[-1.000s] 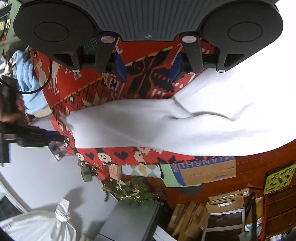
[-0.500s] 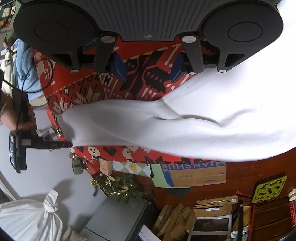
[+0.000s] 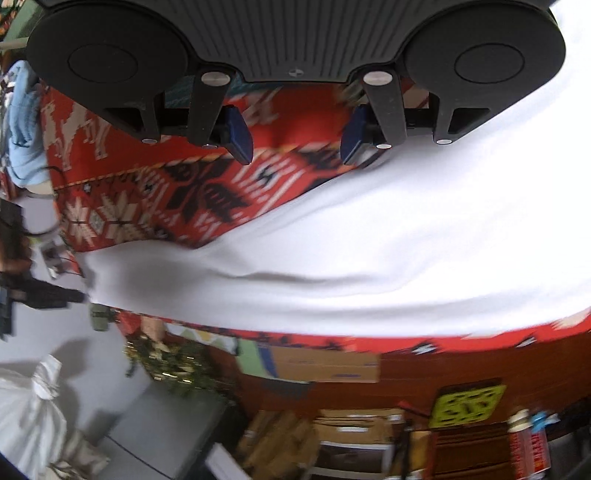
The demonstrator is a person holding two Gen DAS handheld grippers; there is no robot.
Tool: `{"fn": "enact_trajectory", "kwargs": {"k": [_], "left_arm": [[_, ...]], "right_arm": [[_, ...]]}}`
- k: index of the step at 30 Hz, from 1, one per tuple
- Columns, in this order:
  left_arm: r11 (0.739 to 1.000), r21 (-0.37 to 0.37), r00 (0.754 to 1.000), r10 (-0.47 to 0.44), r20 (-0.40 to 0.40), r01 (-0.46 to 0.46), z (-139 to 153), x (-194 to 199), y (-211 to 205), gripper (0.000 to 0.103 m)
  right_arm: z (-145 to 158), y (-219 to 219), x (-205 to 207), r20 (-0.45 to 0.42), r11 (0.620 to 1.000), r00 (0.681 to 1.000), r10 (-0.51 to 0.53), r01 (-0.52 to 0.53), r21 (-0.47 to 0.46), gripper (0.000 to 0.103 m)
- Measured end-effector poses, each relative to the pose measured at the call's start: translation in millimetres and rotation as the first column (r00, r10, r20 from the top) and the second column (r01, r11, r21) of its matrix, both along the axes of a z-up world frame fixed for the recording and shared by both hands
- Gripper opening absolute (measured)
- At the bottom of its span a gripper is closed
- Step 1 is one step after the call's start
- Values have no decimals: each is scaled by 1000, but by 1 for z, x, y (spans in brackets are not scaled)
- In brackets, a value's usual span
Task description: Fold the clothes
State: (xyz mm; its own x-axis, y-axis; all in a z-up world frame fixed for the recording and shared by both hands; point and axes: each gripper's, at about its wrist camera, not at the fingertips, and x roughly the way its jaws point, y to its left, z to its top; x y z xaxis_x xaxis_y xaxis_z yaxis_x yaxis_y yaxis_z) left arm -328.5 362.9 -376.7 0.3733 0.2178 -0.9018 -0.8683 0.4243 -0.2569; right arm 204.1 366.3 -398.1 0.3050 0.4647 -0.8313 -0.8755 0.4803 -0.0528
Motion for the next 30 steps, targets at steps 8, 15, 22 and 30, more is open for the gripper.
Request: {"fn": "enact_trajectory", "kwargs": {"k": [8, 15, 22, 30], "left_arm": [[982, 17, 979, 191, -71, -190, 18, -91, -31, 52], [973, 33, 968, 233, -99, -230, 9, -163, -53, 50], [977, 13, 969, 214, -124, -214, -2, -249, -69, 50], [963, 47, 956, 268, -122, -264, 20, -361, -65, 51]], "right_arm": [[40, -61, -46, -142, 997, 990, -14, 25, 71, 16], [36, -85, -177, -358, 995, 930, 85, -59, 84, 17], [7, -81, -346, -527, 984, 830, 179, -155, 91, 18], [-7, -67, -526, -427, 895, 803, 417, -444, 38, 19]]}}
